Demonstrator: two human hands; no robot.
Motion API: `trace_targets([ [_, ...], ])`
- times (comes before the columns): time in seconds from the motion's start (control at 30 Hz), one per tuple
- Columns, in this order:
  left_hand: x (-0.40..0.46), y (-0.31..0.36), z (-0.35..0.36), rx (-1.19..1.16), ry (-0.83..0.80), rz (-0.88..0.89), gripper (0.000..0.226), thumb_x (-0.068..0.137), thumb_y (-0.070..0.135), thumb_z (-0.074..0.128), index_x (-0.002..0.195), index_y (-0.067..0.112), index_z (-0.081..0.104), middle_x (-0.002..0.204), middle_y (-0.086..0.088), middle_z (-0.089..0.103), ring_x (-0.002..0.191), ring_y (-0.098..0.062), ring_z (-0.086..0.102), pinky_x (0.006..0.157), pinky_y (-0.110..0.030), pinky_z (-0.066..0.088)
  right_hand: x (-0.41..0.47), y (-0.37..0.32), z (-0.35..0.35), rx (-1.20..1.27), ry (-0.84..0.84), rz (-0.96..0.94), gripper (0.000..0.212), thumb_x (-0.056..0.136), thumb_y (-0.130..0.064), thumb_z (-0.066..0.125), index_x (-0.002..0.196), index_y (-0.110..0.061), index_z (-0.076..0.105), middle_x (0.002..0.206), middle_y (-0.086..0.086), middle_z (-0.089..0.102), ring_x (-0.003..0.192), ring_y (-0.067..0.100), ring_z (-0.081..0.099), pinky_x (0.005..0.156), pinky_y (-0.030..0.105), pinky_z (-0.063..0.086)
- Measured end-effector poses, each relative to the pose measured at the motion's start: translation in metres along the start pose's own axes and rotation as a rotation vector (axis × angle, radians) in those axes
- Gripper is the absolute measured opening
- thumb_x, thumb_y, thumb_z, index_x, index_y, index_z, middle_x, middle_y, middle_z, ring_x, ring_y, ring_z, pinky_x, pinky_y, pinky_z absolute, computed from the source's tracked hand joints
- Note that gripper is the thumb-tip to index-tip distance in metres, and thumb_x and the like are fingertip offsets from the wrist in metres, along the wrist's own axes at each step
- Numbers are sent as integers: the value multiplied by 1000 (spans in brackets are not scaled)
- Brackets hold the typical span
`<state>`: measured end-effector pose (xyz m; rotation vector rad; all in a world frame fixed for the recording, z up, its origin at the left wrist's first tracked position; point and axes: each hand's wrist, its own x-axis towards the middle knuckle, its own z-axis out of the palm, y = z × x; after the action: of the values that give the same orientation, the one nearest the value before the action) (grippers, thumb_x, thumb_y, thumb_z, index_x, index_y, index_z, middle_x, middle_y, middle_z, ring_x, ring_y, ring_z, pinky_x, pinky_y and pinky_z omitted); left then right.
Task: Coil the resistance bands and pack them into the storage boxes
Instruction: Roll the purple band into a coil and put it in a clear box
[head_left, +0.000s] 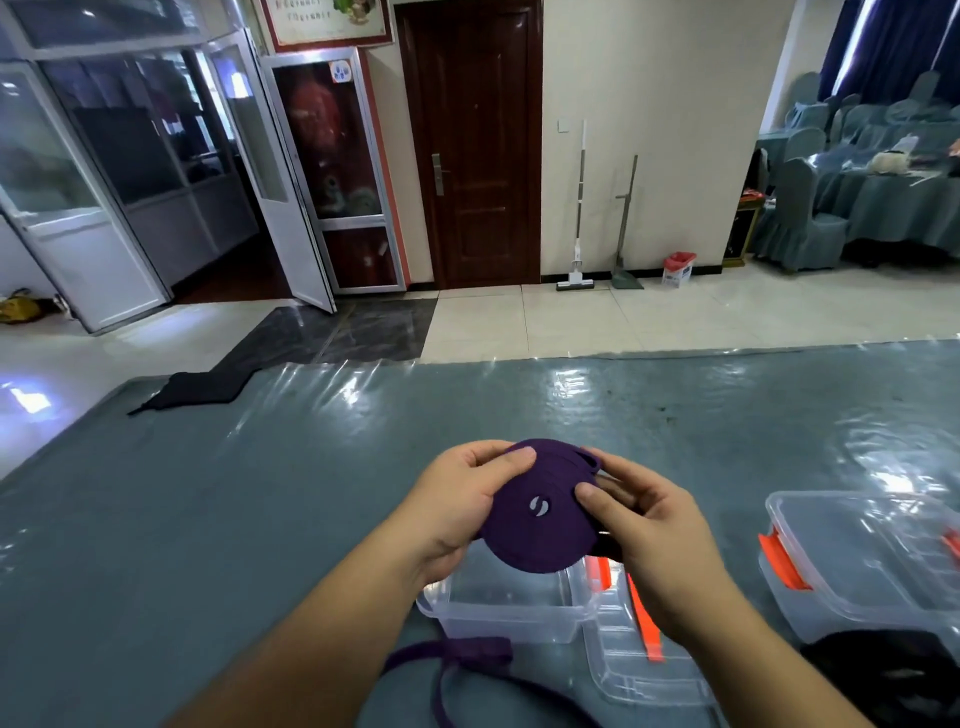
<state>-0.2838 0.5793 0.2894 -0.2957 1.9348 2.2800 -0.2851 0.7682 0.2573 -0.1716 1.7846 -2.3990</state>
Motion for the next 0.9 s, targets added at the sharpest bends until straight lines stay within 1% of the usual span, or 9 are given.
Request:
trace_targets([
  [0.07,0,-9,-3,48,4,-22,23,95,13,71,117,14,73,106,-13,78,89,-26,75,83,-42,60,5,6,-14,-17,-13,50,32,96,-1,63,125,-13,69,111,12,79,99,33,76,80,47,63],
  [0.17,-1,-27,-12,71,-3,-76,31,92,3,72,120,17,70,112,-14,77,99,-30,76,92,-50,60,15,15,-31,-65,-40,111,29,97,-1,62,122,-14,70,108,11,79,91,28,78,68,36,63],
  [0.27,0,-48,-21,77,-4,-119,33,91,-1,72,120,16,70,113,-16,76,94,-26,76,93,-51,60,25,30,-38,-106,-73,206,29,98,-2,63,124,-14,68,109,11,79,88,28,77,69,38,63],
  [0.4,12,-77,-32,34,82,-148,33,91,-3,72,122,8,69,105,-15,78,89,-26,77,79,-41,64,39,58,-34,-104,-42,308,28,97,-1,65,123,-9,68,105,17,79,85,31,75,77,46,60],
  [0.63,46,-119,-62,-69,162,-254,22,92,-5,70,111,6,67,98,-15,78,80,-21,77,67,-31,62,65,111,-19,-136,54,425,25,94,0,68,119,-4,66,98,18,79,76,27,77,69,42,61],
  [0.67,52,-125,-67,-72,169,-273,23,92,-4,70,112,7,68,101,-16,77,80,-21,77,67,-30,61,70,119,-17,-140,65,443,24,94,0,68,118,-4,67,98,19,79,77,28,77,71,44,62],
  [0.77,72,-144,-80,-59,184,-333,23,92,-2,71,111,12,69,105,-12,76,81,-19,75,66,-28,59,85,140,-12,-166,92,504,24,94,-1,69,118,-3,67,100,20,78,83,34,76,86,59,59],
  [0.8,79,-149,-84,-43,182,-350,22,93,-1,70,110,13,69,106,-11,75,82,-19,75,65,-27,58,90,146,-10,-182,100,518,23,94,-1,69,117,-3,67,99,20,78,83,34,77,87,59,59],
  [0.9,102,-163,-91,-9,154,-406,22,96,-3,63,107,14,69,102,-6,74,82,-17,72,66,-26,58,106,161,-6,-210,143,559,16,94,1,69,108,-6,68,87,12,80,72,26,77,67,44,65],
])
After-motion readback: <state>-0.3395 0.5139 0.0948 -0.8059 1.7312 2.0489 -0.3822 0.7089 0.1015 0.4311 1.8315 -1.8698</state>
